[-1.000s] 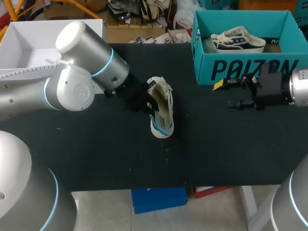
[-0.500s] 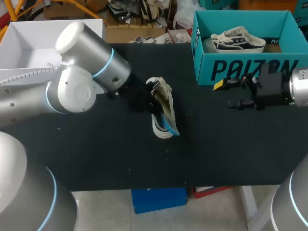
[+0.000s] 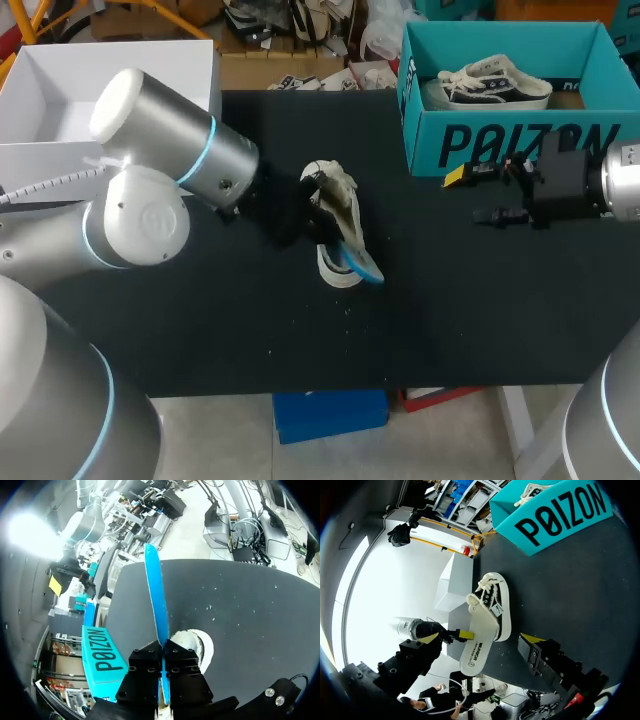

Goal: Take the shoe out of the shoebox, open the shoe tongue, remove and reinsert the insole, then place the shoe into the shoebox

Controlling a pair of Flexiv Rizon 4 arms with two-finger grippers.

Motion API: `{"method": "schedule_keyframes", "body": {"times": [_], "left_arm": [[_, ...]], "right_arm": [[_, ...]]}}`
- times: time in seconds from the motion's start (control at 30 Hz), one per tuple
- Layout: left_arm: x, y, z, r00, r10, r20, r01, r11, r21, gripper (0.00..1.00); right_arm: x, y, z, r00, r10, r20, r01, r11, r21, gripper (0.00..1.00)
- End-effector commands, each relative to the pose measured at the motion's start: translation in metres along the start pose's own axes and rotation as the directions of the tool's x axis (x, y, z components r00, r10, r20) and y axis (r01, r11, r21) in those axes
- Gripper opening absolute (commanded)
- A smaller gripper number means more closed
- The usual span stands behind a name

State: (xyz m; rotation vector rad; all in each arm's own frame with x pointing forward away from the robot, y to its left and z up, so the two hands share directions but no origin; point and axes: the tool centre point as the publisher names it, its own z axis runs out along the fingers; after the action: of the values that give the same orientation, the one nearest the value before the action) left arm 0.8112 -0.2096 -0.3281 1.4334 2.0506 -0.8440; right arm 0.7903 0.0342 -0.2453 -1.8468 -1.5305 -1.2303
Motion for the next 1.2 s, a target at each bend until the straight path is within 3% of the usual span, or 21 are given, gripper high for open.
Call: {"method": "schedule_keyframes", "body": {"times": [0.03,0.23,1.2], "left_arm": [[0.012,0.002,0.001,0.996,0.002,0.085,-0.001,1.000,-0.017,0.00],[0.014,0.008,0.005,0.990,0.009,0.139,-0.010,1.000,0.012,0.00],[0.020,0.061,0.003,1.000,0.000,0.008,0.000,1.000,-0.022,0.00]], "right_arm": [[0.000,0.001,0.001,1.000,0.001,0.001,-0.001,1.000,0.002,1.00],[0.000,0.001,0.001,1.000,0.001,0.001,-0.001,1.000,0.002,1.00],[0.000,0.001,0.001,1.000,0.001,0.001,-0.001,1.000,0.002,1.00]]}}
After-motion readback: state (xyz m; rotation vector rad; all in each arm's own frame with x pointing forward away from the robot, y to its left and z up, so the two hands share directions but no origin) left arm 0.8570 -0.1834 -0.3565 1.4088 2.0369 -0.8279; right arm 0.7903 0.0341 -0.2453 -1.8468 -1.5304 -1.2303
